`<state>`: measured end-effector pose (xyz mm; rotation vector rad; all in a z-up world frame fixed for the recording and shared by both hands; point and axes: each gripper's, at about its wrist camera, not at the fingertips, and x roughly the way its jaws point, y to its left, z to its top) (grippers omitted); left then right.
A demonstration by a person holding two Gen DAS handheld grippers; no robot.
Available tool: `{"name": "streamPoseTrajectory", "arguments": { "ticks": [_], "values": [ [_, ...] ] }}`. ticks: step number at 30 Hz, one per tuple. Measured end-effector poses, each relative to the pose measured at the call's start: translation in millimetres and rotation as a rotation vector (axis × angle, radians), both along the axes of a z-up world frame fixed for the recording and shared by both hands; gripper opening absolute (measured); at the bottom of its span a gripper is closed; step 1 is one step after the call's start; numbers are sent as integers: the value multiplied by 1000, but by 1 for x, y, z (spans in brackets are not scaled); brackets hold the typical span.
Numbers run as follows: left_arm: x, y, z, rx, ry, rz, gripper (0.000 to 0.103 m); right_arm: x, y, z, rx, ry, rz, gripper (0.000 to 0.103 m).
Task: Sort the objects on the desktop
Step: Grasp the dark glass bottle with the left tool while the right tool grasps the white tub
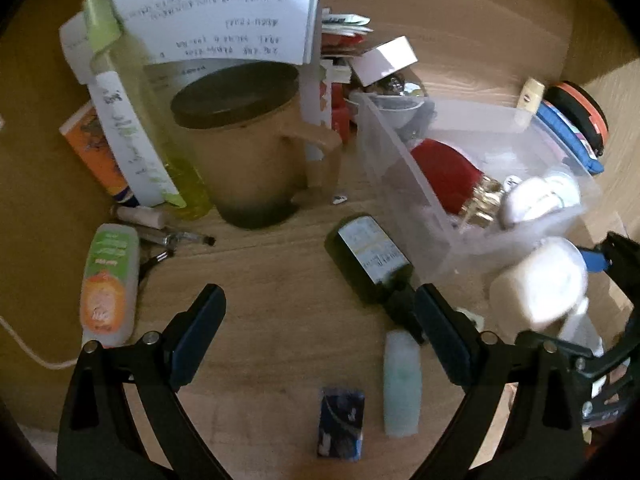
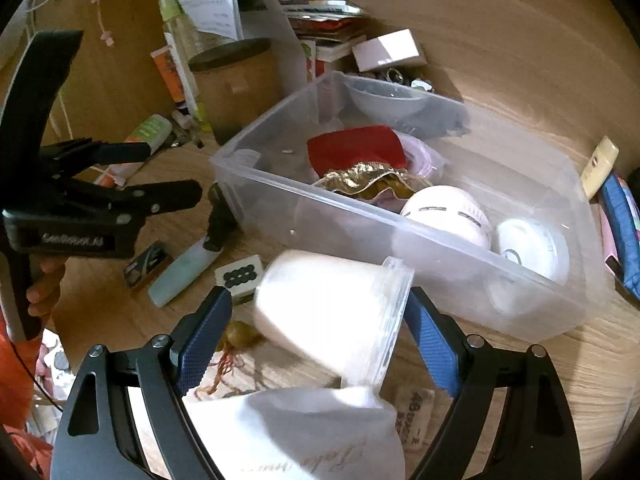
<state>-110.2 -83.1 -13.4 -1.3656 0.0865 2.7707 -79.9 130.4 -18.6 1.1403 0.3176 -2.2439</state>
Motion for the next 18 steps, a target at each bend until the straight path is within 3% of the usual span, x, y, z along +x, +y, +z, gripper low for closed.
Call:
{"name": "streamPoseTrajectory", "arguments": {
  "ticks": [11,18],
  "values": [
    [-42,-17,-14,168,-55,51,96,-11,-2,-10,-31,-59,-19,85],
    [-30,-28,-13,122,-33,76,96,-12,0,-10,-33,-79,-17,84]
  ]
}}
